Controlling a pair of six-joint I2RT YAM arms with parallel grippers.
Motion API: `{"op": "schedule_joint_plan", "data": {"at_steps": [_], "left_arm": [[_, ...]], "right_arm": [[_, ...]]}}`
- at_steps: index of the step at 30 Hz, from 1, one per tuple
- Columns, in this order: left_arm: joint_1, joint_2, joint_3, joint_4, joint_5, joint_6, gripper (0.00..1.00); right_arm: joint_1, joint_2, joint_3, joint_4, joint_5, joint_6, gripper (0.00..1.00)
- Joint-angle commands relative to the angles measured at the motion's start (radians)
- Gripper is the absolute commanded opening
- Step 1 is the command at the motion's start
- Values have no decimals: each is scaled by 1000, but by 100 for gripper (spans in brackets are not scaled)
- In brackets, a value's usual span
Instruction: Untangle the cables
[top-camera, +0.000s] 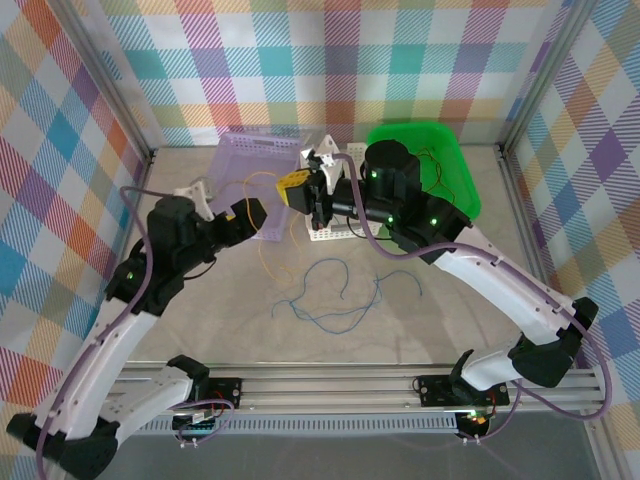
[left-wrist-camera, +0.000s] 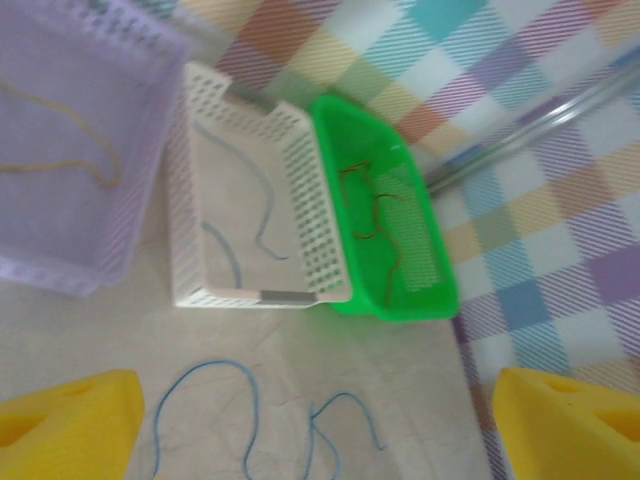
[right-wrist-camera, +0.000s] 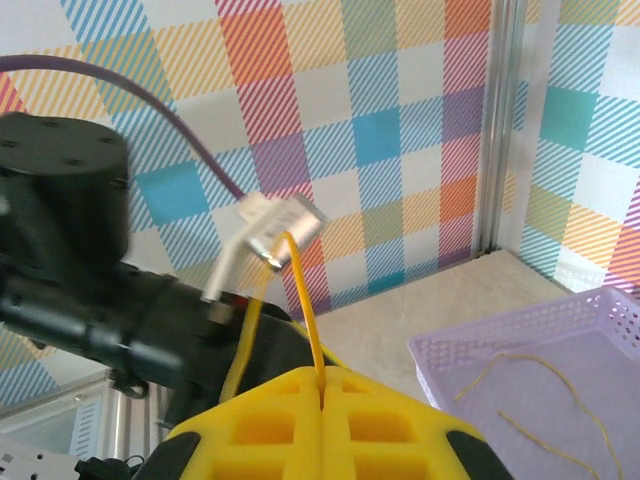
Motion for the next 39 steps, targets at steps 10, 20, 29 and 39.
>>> {"op": "schedule_joint_plan", "data": {"at_steps": [10, 20, 29, 39], "left_arm": [[-7, -199, -76, -109, -99, 137, 100], [-7, -318, -103, -356, -259, 212, 100], [-8, -478, -139, -512, -380, 257, 100], [-7, -643, -177, -493, -383, 249, 100]], "right_arm": [[-55, 92, 148, -35, -20, 36, 0], [-93, 284, 415, -94, -41, 67, 0], [-151, 559, 776, -164, -65, 135, 0], [-205, 829, 1065, -161, -98, 232, 0]]}}
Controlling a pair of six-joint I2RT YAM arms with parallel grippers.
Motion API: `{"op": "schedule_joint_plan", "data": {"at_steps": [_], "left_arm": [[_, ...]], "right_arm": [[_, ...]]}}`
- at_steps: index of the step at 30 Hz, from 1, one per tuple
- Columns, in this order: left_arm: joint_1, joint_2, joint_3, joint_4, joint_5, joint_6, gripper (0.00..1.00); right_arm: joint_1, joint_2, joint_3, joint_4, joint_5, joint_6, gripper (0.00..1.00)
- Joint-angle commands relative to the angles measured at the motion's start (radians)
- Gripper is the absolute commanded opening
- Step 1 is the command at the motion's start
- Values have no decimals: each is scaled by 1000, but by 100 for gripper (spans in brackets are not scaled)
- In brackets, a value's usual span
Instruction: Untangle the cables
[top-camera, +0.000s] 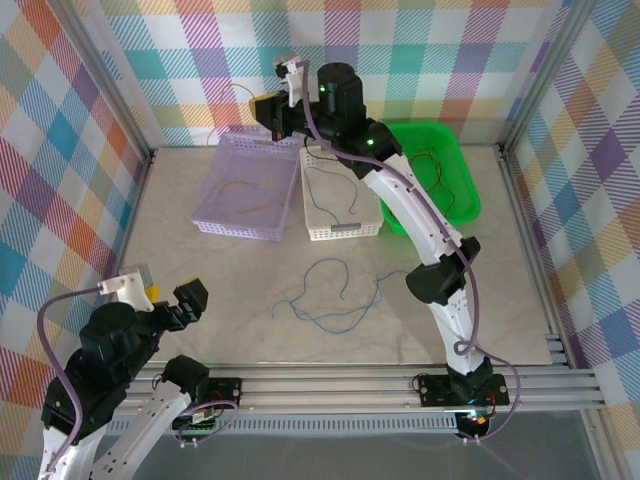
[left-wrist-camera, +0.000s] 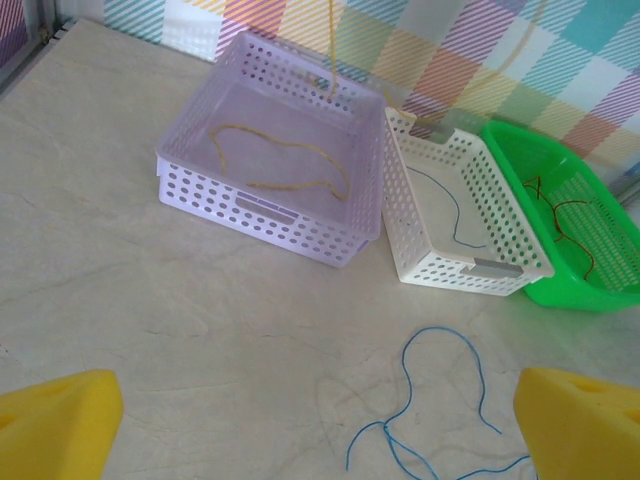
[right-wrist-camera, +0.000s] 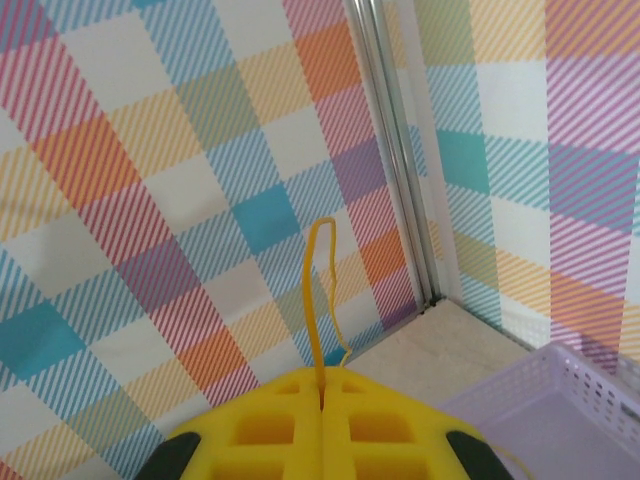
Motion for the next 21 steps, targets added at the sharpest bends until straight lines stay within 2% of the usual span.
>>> {"op": "schedule_joint_plan", "data": {"at_steps": [1, 10, 21], "left_arm": [[-8, -29, -17, 1, -27, 6, 100], [-7, -40, -31, 7, -24, 0, 100], [-7, -42, -39, 11, -27, 10, 100]], "right_arm": [[-14, 49, 34, 43, -32, 57, 0], [-17, 226, 73, 138, -31, 81, 0], [-31, 325, 68, 147, -20, 102, 0]]}}
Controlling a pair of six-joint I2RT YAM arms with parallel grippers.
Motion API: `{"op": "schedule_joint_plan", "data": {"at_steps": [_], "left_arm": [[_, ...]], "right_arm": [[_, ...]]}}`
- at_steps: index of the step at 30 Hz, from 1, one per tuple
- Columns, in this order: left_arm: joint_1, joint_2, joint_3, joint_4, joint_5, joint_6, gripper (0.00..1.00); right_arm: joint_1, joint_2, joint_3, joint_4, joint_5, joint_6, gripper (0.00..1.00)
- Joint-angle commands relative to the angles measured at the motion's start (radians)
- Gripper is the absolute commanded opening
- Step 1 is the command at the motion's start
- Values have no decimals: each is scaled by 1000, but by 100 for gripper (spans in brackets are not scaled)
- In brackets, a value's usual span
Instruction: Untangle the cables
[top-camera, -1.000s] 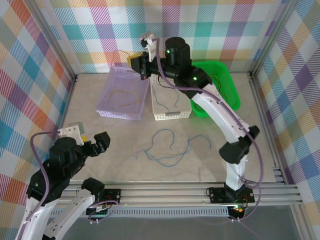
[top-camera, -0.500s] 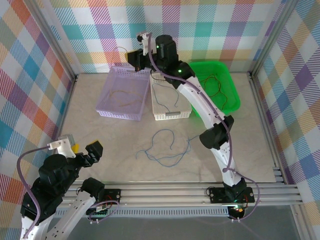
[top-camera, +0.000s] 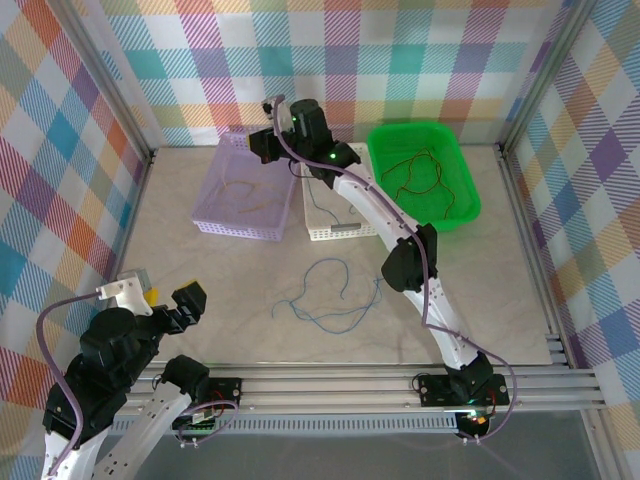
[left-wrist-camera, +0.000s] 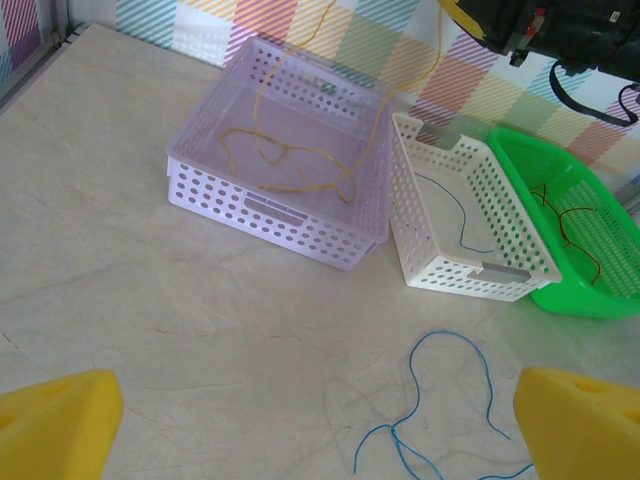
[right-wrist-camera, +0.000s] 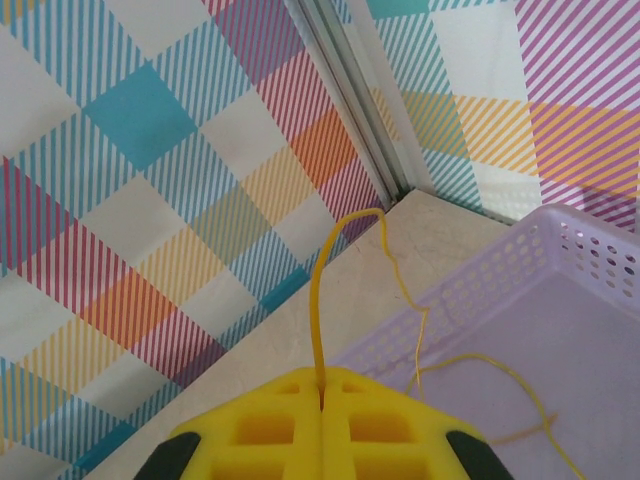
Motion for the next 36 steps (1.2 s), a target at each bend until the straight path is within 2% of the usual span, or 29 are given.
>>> {"op": "schedule_joint_plan", "data": {"at_steps": [1, 25, 36], "left_arm": [[-8, -13, -15, 11, -9, 13, 100], [-8, -23, -19, 13, -9, 11, 100], [-8, -23, -20, 13, -11, 11, 100]], "right_arm": [[-7, 19, 32, 32, -1, 18, 0], [7, 119, -118, -38, 4, -2, 0], [27, 173, -116, -89, 24, -44, 0]]}}
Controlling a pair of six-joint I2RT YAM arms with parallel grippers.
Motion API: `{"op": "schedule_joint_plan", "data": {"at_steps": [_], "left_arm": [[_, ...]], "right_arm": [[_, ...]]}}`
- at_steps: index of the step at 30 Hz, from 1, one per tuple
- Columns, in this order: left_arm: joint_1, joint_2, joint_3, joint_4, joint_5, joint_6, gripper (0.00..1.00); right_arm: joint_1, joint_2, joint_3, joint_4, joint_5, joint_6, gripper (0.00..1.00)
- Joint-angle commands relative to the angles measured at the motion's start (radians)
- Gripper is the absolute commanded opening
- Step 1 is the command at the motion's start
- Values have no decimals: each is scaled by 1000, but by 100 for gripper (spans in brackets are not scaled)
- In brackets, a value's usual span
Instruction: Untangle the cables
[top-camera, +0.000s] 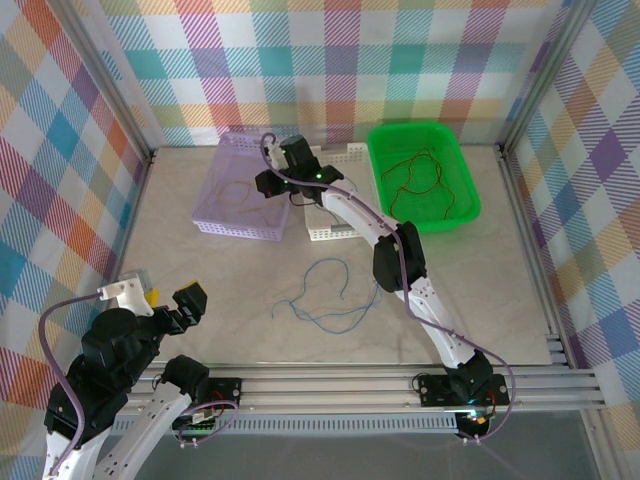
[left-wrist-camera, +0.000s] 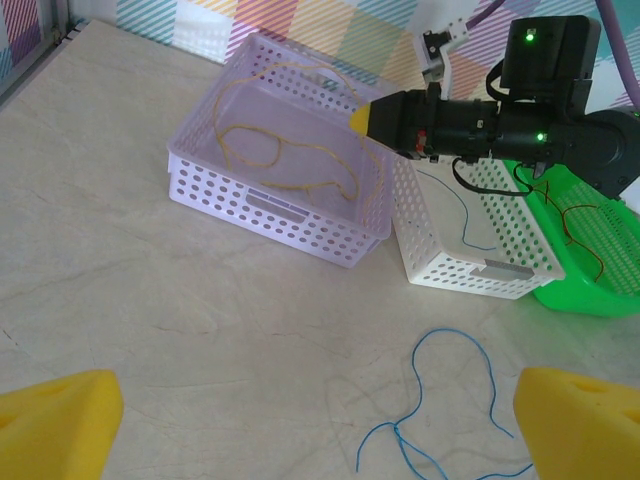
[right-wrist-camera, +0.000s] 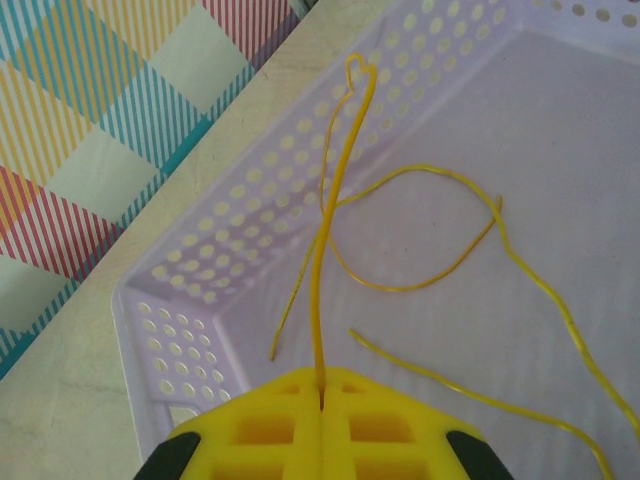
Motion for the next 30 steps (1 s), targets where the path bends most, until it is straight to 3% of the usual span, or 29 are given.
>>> {"op": "schedule_joint_plan", "data": {"at_steps": [1, 13, 18, 26, 30], "left_arm": [[-8, -16, -8, 13, -10, 11, 100], [-8, -15, -8, 13, -9, 12, 100], [-8, -15, -8, 14, -9, 11, 100], [-8, -13, -8, 14, -9, 11, 100], [-8, -12, -10, 16, -5, 13, 100]], "right_arm": [[10, 38, 0, -37, 5, -29, 0], [12, 57, 2, -78, -5, -52, 0], [17, 48, 3, -82, -6, -61, 15], [29, 3, 3, -83, 11, -78, 27], [38, -31, 24, -91, 31, -98, 42]]}}
